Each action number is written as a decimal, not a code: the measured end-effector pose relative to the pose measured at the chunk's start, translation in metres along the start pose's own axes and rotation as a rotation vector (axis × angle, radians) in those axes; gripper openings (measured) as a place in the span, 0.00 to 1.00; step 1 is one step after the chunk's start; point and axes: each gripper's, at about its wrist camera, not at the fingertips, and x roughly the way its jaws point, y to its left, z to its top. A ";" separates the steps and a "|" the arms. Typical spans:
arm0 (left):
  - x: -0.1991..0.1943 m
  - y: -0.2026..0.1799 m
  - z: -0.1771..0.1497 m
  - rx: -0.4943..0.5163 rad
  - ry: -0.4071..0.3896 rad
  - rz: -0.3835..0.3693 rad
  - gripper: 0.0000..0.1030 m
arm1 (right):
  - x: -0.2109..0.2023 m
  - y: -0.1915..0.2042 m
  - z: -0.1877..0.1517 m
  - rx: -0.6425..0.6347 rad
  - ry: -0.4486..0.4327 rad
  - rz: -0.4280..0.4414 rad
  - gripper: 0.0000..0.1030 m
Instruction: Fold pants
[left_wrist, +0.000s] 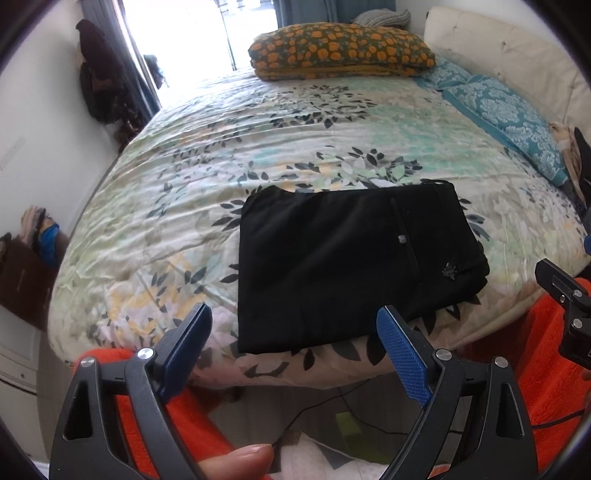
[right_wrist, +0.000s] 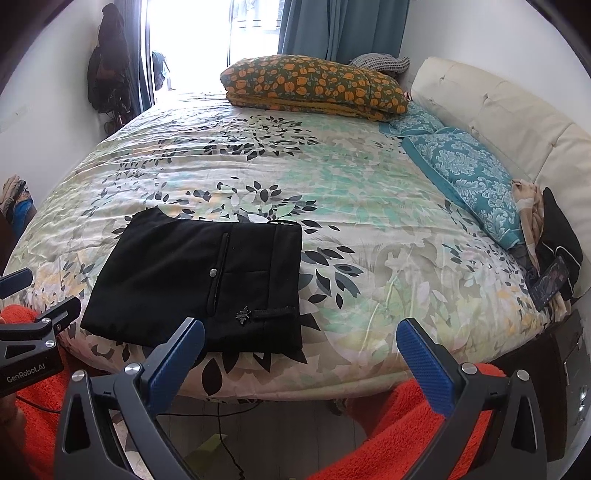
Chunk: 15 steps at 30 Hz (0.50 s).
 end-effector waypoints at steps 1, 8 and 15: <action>0.001 0.000 0.000 -0.002 0.006 -0.006 0.90 | 0.001 0.000 0.000 -0.002 0.002 -0.003 1.00; 0.005 0.001 -0.002 -0.002 0.028 -0.011 0.90 | 0.004 0.000 -0.003 -0.004 0.012 -0.005 1.00; 0.002 0.009 0.000 -0.024 0.013 -0.018 0.90 | 0.005 0.004 -0.005 -0.010 0.015 0.016 1.00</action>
